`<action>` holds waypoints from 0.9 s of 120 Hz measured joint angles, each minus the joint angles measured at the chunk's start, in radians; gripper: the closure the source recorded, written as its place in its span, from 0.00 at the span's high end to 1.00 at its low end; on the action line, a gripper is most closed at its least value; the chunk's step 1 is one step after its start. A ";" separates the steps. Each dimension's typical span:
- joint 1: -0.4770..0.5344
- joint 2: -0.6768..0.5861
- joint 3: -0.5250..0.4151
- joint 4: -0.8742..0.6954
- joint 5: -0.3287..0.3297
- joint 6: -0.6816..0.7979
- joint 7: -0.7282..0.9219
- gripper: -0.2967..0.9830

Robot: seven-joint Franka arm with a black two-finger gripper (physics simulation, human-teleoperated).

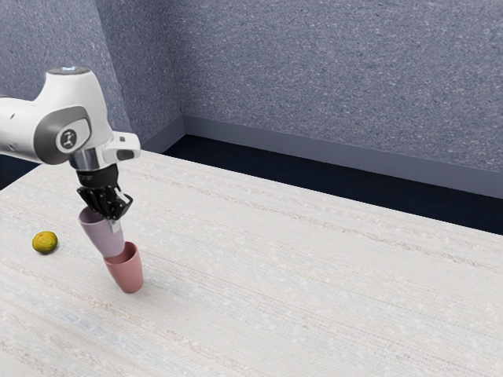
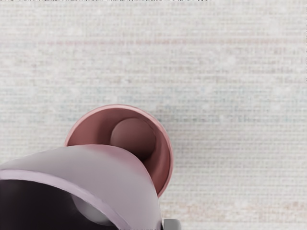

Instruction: Place the right cup onto the left cup

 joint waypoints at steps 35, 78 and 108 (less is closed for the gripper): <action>-0.006 0.024 -0.004 0.009 0.000 0.016 -0.001 0.16; -0.003 0.054 -0.005 0.021 0.000 0.029 -0.002 0.16; -0.005 0.073 -0.005 0.021 0.000 0.035 -0.003 0.16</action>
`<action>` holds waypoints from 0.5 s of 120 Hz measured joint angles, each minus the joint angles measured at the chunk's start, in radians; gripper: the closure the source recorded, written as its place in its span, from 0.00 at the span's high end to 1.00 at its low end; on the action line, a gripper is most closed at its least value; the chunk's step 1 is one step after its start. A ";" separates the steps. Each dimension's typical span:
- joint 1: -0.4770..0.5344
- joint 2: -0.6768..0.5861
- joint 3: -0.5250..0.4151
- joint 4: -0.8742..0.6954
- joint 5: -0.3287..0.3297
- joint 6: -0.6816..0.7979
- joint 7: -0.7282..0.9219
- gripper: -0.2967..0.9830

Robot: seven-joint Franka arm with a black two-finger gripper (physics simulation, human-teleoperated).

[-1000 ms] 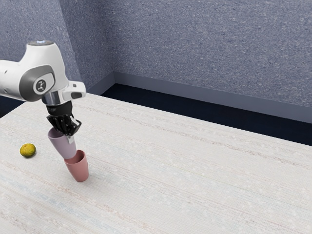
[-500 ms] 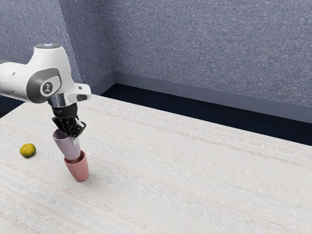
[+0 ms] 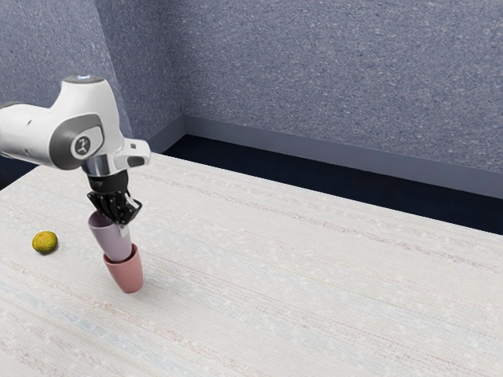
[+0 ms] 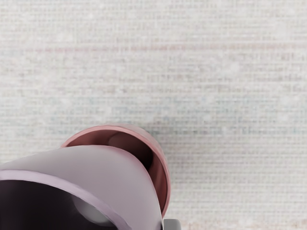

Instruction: Place the right cup onto the left cup

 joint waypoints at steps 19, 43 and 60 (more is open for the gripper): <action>-0.002 0.015 0.000 0.000 0.000 0.010 0.000 0.16; -0.001 0.031 0.000 0.000 -0.001 0.022 -0.001 0.16; -0.001 0.032 0.000 -0.001 -0.007 0.024 0.003 0.35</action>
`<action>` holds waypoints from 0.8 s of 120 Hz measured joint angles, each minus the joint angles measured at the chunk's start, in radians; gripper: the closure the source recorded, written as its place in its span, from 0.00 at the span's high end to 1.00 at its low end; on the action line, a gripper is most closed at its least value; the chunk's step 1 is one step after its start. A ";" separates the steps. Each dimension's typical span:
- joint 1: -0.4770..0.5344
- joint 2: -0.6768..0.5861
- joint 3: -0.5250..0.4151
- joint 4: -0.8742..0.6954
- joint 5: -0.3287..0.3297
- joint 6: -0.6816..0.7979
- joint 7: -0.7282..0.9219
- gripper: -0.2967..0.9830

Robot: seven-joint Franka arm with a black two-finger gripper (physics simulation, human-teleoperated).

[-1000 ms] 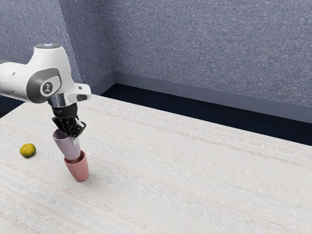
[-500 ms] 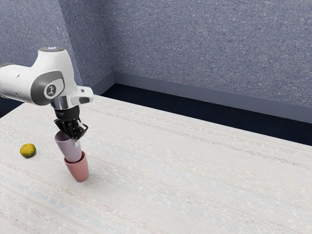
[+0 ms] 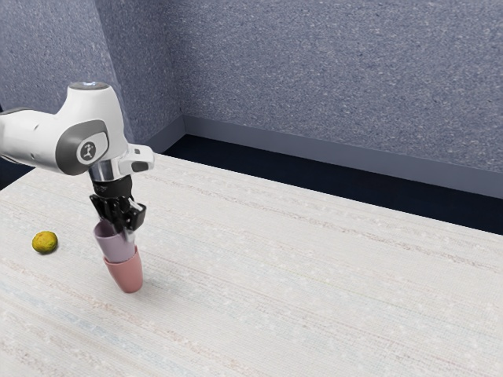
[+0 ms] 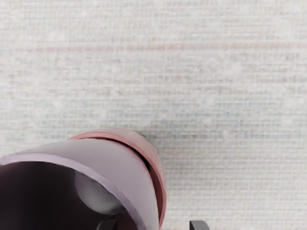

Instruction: Place the right cup onto the left cup

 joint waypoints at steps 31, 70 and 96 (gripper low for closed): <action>0.003 -0.009 0.000 0.041 -0.006 -0.016 0.008 0.63; -0.001 -0.013 -0.042 0.259 -0.019 -0.195 0.017 0.72; 0.005 -0.013 -0.052 0.496 -0.058 -0.381 0.020 0.74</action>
